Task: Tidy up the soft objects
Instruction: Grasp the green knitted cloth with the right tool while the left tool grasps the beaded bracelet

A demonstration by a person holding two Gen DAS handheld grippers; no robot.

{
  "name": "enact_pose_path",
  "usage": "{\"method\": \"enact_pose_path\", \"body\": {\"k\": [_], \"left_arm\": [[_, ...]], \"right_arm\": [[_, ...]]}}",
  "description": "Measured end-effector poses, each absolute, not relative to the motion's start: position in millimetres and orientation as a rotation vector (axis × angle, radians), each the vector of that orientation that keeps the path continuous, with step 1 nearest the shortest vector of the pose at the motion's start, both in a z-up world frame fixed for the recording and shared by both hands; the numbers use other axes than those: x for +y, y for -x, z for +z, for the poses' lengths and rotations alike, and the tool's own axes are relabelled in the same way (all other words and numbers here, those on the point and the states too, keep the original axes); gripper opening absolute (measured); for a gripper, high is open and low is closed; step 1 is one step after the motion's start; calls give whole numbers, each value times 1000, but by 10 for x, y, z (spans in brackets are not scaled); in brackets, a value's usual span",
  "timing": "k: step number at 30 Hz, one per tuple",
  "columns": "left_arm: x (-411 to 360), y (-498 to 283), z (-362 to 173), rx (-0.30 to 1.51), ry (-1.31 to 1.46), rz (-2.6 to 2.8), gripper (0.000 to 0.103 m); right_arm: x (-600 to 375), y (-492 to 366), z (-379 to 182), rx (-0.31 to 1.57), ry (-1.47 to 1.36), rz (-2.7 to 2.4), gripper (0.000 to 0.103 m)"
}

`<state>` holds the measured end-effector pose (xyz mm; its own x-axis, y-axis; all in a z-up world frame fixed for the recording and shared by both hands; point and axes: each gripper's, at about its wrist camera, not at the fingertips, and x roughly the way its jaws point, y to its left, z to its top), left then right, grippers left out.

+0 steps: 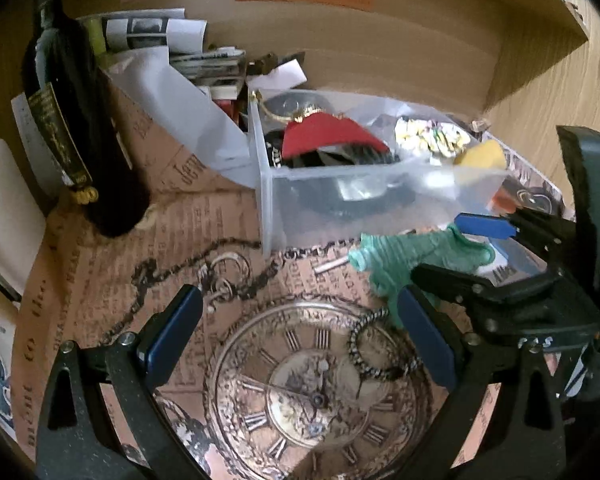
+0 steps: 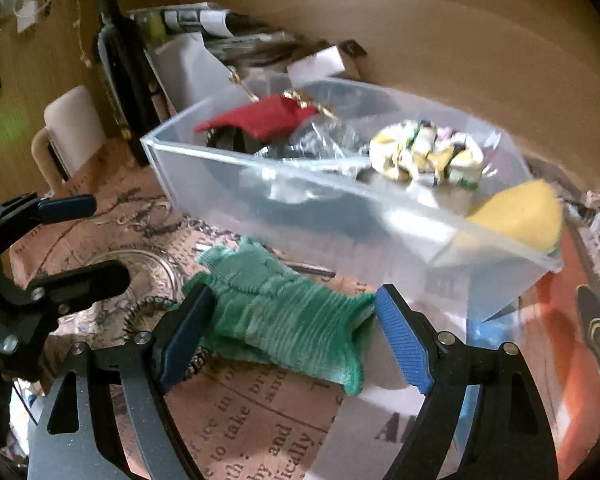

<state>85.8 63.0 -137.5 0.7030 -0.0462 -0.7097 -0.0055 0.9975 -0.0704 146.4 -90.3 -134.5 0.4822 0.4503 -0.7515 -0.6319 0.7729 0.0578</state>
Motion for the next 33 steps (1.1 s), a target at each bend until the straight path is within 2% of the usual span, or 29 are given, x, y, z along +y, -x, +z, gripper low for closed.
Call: {"method": "enact_pose_path", "body": {"k": [2, 4, 5, 9, 12, 25, 33], "left_arm": [[616, -848, -1410, 801, 70, -30, 99], [597, -836, -1428, 807, 71, -39, 99], [579, -829, -1437, 808, 71, -45, 99], [502, -803, -1456, 813, 67, -73, 99], [417, -800, -1486, 824, 60, -95, 99], [152, -884, -1704, 878, 37, -134, 98], [145, -857, -1684, 857, 33, -129, 67]], "right_arm": [[-906, -1491, -1366, 850, 234, 668, 77], [-891, -1498, -1399, 865, 243, 670, 61], [-876, -1501, -1411, 869, 251, 674, 58], [-863, -1465, -1355, 862, 253, 700, 30], [-894, -1476, -1326, 857, 239, 705, 23], [-1293, -1285, -983, 717, 117, 646, 21], [-1449, -1250, -891, 694, 60, 638, 21]]}}
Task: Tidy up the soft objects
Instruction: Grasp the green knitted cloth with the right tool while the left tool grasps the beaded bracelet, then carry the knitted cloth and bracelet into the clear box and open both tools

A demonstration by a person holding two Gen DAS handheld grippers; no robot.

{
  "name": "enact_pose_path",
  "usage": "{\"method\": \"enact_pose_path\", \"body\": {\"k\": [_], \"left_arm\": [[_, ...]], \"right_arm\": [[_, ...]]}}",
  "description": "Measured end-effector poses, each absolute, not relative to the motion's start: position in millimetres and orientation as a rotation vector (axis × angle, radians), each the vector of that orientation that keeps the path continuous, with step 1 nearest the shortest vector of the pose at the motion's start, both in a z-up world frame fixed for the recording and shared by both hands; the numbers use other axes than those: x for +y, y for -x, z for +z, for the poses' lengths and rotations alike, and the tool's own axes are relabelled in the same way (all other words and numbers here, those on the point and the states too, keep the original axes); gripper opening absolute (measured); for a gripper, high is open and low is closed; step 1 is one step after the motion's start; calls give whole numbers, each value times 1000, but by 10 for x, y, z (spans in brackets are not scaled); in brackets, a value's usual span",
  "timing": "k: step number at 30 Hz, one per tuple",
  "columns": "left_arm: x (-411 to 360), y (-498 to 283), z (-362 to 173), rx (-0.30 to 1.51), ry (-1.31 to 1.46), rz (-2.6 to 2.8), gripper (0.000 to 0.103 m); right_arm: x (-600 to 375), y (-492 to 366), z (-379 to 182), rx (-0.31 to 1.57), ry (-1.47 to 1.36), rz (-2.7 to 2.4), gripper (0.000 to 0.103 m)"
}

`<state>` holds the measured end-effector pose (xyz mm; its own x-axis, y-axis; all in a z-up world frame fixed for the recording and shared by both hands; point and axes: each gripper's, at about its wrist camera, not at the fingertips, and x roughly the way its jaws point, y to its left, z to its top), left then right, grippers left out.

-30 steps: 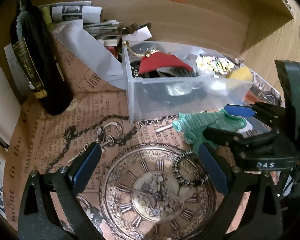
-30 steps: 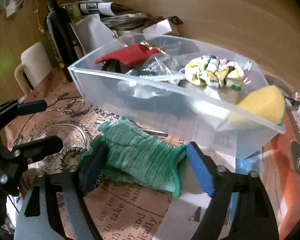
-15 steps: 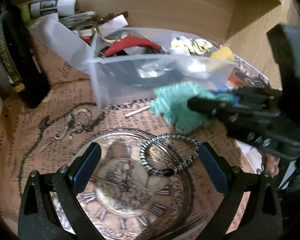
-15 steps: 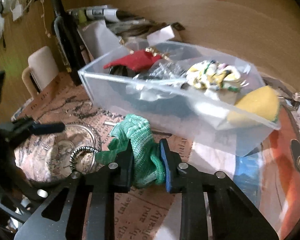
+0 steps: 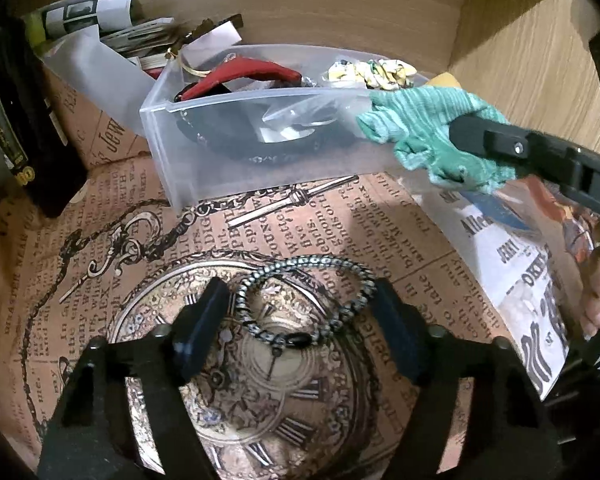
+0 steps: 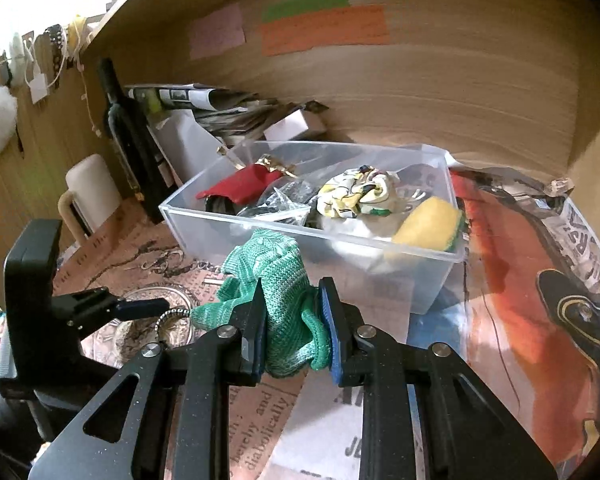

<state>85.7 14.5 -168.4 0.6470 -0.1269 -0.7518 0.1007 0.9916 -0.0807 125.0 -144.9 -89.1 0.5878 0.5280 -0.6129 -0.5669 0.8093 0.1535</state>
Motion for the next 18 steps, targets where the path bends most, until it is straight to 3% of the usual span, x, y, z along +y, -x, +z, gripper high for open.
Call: {"method": "enact_pose_path", "body": {"k": [8, 18], "left_arm": [[231, -805, -1532, 818, 46, -115, 46], [197, -735, -1148, 715, 40, -114, 45]], "right_arm": [[-1533, -1209, -831, 670, 37, 629, 21], [-1623, -1177, -600, 589, 21, 602, 22]]}}
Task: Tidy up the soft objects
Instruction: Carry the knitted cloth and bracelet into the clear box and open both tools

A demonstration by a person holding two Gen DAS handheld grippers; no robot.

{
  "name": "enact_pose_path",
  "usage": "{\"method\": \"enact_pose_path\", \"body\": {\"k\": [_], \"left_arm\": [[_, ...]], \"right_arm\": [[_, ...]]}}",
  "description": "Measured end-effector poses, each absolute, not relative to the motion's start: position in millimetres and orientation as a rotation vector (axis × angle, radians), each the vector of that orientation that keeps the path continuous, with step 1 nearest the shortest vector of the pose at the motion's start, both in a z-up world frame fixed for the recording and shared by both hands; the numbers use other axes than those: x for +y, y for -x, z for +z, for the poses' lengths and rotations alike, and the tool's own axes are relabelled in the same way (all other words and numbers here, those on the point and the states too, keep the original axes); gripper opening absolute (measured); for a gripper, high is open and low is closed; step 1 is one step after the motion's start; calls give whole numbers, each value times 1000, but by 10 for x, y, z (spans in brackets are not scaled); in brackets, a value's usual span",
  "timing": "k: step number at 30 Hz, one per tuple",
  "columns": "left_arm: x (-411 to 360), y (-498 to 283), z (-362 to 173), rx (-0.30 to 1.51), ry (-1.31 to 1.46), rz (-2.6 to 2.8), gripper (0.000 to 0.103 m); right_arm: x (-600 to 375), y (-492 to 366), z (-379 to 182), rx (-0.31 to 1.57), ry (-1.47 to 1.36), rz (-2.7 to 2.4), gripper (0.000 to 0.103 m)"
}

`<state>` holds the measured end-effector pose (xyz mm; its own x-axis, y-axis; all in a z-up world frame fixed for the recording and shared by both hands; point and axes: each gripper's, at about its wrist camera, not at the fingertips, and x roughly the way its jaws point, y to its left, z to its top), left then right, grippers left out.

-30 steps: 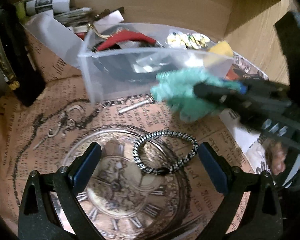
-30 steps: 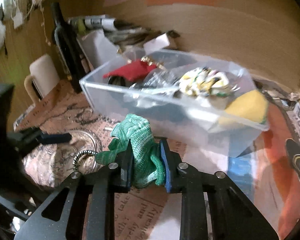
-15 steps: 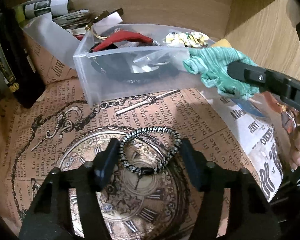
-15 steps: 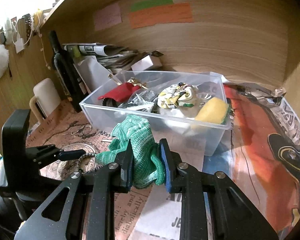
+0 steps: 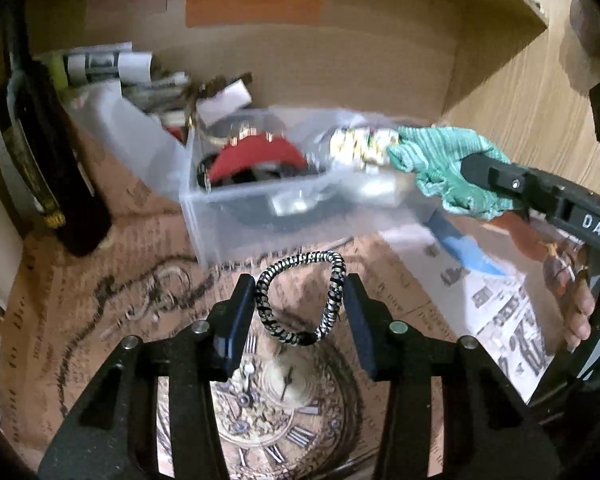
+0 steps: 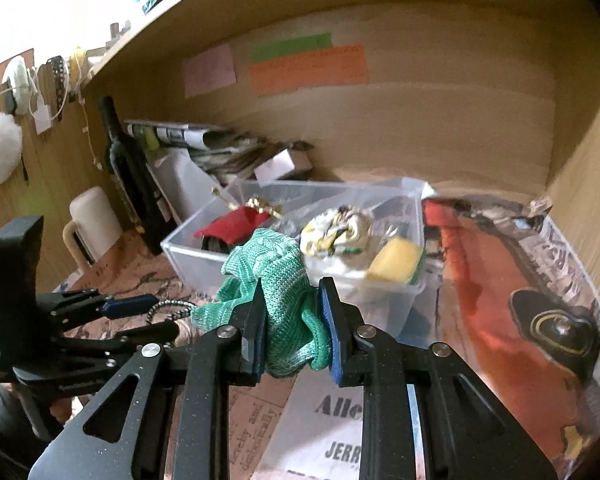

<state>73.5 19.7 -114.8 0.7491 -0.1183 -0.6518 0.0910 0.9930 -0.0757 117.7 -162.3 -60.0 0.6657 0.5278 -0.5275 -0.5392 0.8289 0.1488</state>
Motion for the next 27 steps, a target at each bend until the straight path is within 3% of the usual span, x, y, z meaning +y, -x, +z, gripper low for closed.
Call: {"method": "enact_pose_path", "body": {"k": [14, 27], "left_arm": [[205, -1063, -513, 551, 13, -82, 45], [211, -1778, -644, 637, 33, -86, 45]], "right_arm": [[-1593, -1373, -285, 478, 12, 568, 22], [-1388, -1818, -424, 539, 60, 548, 22]]}}
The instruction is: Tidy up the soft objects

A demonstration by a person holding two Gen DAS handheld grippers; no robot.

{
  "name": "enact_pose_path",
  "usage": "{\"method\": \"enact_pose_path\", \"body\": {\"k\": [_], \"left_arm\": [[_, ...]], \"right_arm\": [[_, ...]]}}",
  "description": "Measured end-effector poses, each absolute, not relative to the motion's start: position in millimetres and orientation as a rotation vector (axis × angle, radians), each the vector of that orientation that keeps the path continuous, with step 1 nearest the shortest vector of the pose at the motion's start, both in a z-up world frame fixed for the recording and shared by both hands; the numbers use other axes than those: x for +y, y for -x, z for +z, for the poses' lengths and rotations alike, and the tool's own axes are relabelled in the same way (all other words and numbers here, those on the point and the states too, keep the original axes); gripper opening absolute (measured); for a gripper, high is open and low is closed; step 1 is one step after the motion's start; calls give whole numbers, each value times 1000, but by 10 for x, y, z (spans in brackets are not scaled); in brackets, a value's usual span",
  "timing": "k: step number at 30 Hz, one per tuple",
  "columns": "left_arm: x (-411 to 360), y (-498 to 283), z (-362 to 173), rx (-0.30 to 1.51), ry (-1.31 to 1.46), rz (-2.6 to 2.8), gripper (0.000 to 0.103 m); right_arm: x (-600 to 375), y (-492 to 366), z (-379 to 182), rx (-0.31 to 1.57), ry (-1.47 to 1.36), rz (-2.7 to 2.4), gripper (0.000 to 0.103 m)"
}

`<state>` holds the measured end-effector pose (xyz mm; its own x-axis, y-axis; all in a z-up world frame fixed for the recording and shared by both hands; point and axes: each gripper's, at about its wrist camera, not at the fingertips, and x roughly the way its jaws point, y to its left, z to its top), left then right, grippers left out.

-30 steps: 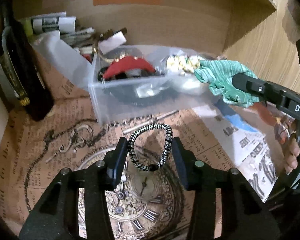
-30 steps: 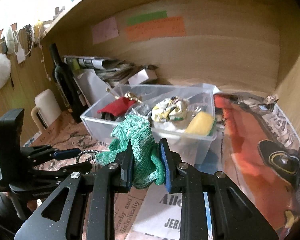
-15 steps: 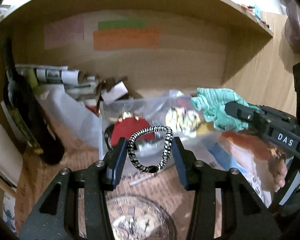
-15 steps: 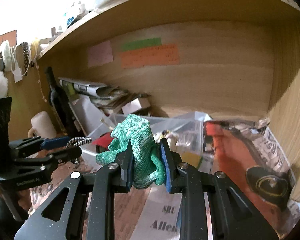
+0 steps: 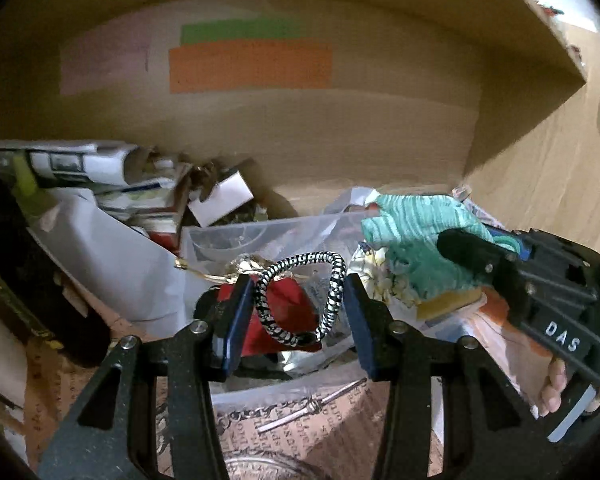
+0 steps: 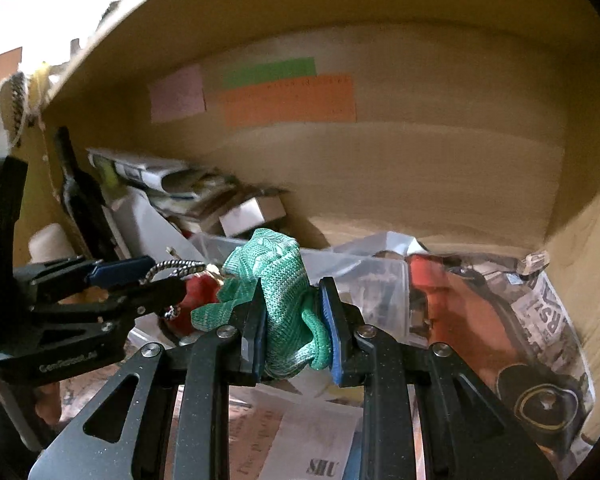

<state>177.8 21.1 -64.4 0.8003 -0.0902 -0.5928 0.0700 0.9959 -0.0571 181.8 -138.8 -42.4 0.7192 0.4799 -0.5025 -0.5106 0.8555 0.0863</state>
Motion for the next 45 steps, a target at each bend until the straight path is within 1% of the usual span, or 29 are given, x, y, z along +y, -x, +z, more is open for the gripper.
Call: {"method": "enact_pose_path", "body": {"k": [9, 15, 17, 19, 20, 22, 24, 27, 33, 36, 37, 41, 43, 44, 45], "left_arm": [[189, -2086, -965, 731, 29, -100, 46], [128, -2065, -1018, 741, 3, -113, 58], [127, -2036, -1010, 740, 3, -113, 65], [150, -1994, -988, 732, 7, -99, 67], [163, -1954, -965, 723, 10, -94, 69], [177, -1876, -910, 703, 14, -91, 72], [187, -1791, -849, 676, 12, -82, 73], [210, -1664, -736, 637, 18, -73, 73], [228, -1318, -410, 518, 31, -57, 74], [213, -1112, -231, 444, 20, -47, 74], [209, -1044, -177, 421, 20, -46, 75], [217, -782, 0, 340, 34, -46, 83], [217, -678, 53, 314, 35, -45, 84], [214, -626, 78, 301, 34, -46, 85], [210, -576, 95, 291, 34, -46, 87]], "right_arm": [[-1322, -2021, -772, 664, 119, 529, 22], [-1301, -2001, -820, 678, 147, 522, 25], [-1316, -1992, -807, 677, 143, 522, 29], [-1348, -1972, -788, 673, 136, 524, 36], [-1350, -1965, -779, 671, 132, 525, 38], [-1378, -1927, -745, 658, 123, 526, 48], [-1412, -1866, -684, 633, 115, 522, 53], [-1453, -1770, -565, 593, 102, 525, 55], [-1569, -1501, -224, 486, 76, 528, 55], [-1632, -1318, -22, 414, 61, 530, 59], [-1650, -1268, 28, 393, 56, 530, 60], [-1696, -1095, 171, 339, 45, 539, 61], [-1717, -1007, 225, 317, 37, 544, 61], [-1721, -974, 242, 308, 34, 548, 62], [-1727, -946, 250, 301, 31, 550, 67]]}}
